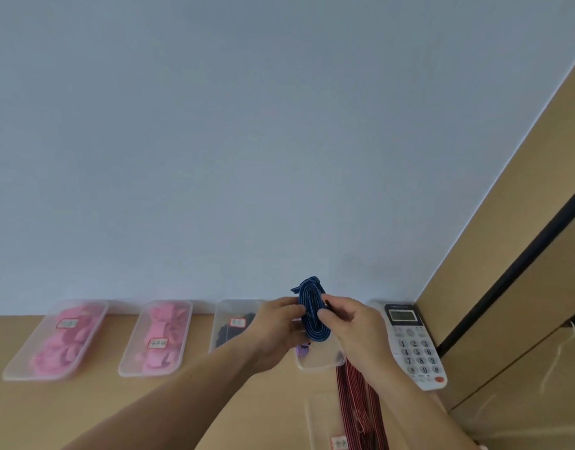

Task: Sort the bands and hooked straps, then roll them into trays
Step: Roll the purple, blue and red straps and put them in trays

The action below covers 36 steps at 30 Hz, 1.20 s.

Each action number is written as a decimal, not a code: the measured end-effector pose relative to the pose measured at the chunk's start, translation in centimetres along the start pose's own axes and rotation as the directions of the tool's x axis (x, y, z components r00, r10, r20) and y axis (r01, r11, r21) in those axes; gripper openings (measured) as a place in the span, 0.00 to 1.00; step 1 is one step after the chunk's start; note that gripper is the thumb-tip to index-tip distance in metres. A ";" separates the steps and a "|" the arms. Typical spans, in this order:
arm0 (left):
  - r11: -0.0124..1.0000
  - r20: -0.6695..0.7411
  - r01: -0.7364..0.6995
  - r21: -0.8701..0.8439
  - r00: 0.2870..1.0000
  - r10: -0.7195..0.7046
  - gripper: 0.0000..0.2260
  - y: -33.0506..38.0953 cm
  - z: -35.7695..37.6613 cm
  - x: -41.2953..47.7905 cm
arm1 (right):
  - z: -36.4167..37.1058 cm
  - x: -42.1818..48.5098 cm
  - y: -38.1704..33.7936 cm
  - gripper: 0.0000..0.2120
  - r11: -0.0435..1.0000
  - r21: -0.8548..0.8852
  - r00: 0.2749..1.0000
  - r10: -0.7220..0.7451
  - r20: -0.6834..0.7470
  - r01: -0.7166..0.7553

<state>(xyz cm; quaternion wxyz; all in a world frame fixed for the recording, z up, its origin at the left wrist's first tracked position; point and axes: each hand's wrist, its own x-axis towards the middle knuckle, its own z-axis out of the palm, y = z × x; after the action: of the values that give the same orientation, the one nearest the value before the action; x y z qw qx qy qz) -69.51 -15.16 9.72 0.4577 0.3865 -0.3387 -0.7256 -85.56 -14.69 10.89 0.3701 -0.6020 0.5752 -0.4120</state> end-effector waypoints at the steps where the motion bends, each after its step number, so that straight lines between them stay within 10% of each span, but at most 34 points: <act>1: 1.000 0.004 0.028 0.006 1.000 -0.028 0.13 -0.4 -0.2 0.3 | 0.1 0.3 0.4 0.12 0.999 -0.032 1.000 0.010 0.001 -0.010; 11: 0.872 -0.133 0.146 0.466 0.987 -0.094 0.12 -2.8 -0.9 6.8 | 0.1 6.5 4.6 0.22 0.981 -0.173 0.996 0.092 -0.014 -0.093; 17: -0.047 -0.002 0.006 0.999 0.997 0.083 0.22 -5.1 -3.7 10.0 | -0.5 10.4 9.0 0.11 0.919 -0.379 0.992 0.127 0.027 -0.107; 21: -0.318 0.091 -0.106 0.942 0.994 -0.062 0.32 -7.6 -5.3 11.0 | 1.0 11.2 12.0 0.10 0.868 -0.493 0.991 0.110 0.082 -0.055; 36: -0.280 0.163 -0.158 0.947 0.987 -0.008 0.27 -9.8 -7.0 12.5 | 4.9 10.3 15.5 0.09 0.405 -0.841 0.933 -0.115 0.341 0.358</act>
<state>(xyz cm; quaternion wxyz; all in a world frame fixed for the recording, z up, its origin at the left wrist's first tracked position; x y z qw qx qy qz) -70.88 -24.28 -5.00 -0.0066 0.5369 -0.8292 -0.1550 -87.09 -26.13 -4.54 -0.0022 -0.8241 0.5660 -0.0227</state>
